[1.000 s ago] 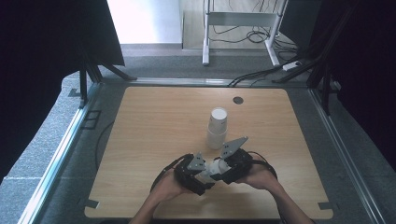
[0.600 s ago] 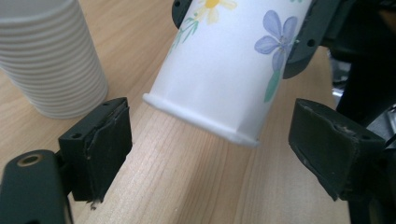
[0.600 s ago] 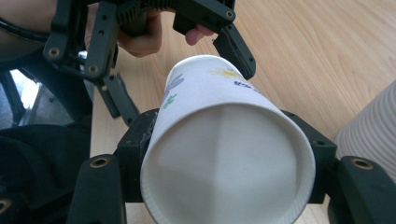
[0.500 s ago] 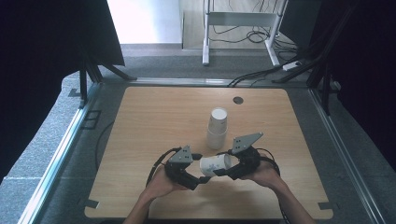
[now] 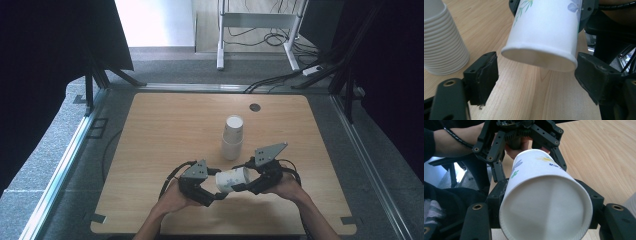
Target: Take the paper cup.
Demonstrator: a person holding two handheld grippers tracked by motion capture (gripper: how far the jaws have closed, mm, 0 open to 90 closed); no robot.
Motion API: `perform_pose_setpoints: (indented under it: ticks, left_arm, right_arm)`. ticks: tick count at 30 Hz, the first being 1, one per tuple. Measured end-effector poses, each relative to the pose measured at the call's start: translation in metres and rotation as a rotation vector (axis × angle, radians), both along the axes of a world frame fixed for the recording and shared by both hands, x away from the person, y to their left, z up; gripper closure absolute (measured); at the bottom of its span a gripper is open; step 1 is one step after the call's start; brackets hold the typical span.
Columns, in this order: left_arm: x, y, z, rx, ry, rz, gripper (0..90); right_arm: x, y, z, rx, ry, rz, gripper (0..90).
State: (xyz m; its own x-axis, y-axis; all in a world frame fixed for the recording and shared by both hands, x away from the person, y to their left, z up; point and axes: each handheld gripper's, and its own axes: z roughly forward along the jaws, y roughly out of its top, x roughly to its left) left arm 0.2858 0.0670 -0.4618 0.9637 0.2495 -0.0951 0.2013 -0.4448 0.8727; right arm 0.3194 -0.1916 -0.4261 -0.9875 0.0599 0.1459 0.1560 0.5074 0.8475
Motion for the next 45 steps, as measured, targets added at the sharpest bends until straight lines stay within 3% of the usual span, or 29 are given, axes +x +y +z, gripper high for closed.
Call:
perform_pose_setpoints:
  ticks: [11, 22, 29, 38, 45]
  left_arm:
    - [0.000, -0.001, -0.004, -0.028, 0.007, -0.023, 29.9]
    - [0.001, 0.000, -0.004, -0.019, 0.020, -0.022, 39.7]
    - [0.003, 0.003, -0.001, -0.014, 0.032, -0.007, 41.0]
    - [0.005, 0.002, 0.006, 0.078, 0.023, 0.017, 41.0]
    - [0.007, -0.001, 0.010, 0.174, 0.013, 0.023, 40.9]
  right_arm:
    - [0.001, -0.001, -0.002, 0.033, 0.020, 0.023, 37.4]
    - [0.002, 0.001, -0.001, 0.008, 0.025, 0.026, 36.6]
    - [0.004, 0.001, 0.002, -0.012, 0.018, -0.021, 24.6]
    - [-0.001, -0.003, 0.013, -0.108, -0.049, -0.070, 16.3]
    - [-0.003, -0.007, 0.014, -0.172, -0.067, -0.107, 14.8]
